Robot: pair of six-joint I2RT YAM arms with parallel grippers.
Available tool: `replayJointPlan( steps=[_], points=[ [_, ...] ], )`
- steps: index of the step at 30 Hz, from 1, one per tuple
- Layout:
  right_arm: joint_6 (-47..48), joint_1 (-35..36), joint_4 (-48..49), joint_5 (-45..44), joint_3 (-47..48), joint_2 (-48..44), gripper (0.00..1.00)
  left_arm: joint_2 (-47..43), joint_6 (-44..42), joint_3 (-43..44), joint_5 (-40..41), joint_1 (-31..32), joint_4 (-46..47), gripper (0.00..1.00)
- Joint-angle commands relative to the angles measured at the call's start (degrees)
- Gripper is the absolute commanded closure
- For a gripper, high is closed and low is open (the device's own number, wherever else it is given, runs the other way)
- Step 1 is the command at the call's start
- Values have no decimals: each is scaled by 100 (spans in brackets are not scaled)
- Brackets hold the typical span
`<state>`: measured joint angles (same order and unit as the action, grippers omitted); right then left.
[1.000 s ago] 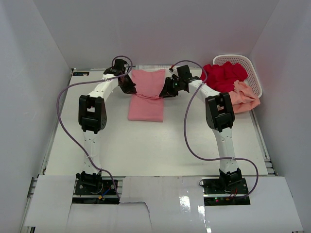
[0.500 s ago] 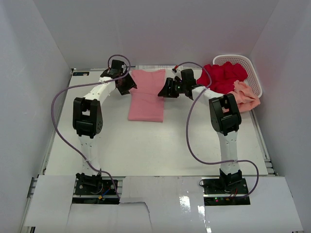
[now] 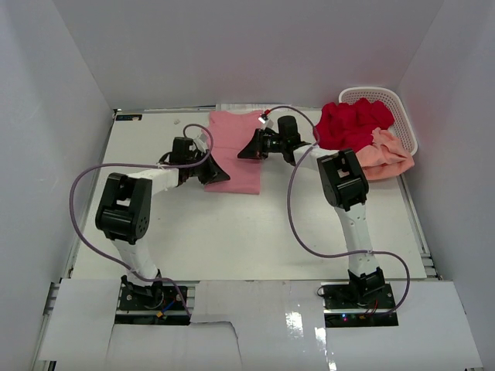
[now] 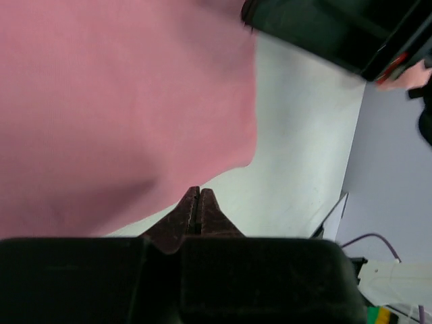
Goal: Fold and stack the t-shirts
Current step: Fold the folded rectangular tshirt in 1/3 of the way
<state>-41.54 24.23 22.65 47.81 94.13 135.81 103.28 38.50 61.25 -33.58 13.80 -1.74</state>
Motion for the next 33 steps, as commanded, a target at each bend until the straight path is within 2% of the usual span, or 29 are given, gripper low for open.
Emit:
replayJointPlan(
  steps=[1, 9, 20, 23, 26, 33],
  points=[
    [-240, 117, 108, 343, 685, 341, 92, 121, 27, -202, -808, 175, 1009, 100],
    [-206, 231, -253, 369, 1090, 719, 92, 315, 70, -351, -588, 404, 1448, 100],
    [58, 231, -718, 264, 1967, 1421, 92, 710, 79, -562, -184, 413, 1448, 100],
    [163, 223, -815, 211, 2303, 1589, 92, 1000, 123, -483, -105, 421, 1265, 100],
    [365, 188, -763, 106, 2531, 1659, 92, 1351, 123, -185, 18, 421, 651, 100],
    [199, -41, -209, 35, 3181, 1870, 91, 1519, 237, -263, 45, 413, 534, 100]
  ],
)
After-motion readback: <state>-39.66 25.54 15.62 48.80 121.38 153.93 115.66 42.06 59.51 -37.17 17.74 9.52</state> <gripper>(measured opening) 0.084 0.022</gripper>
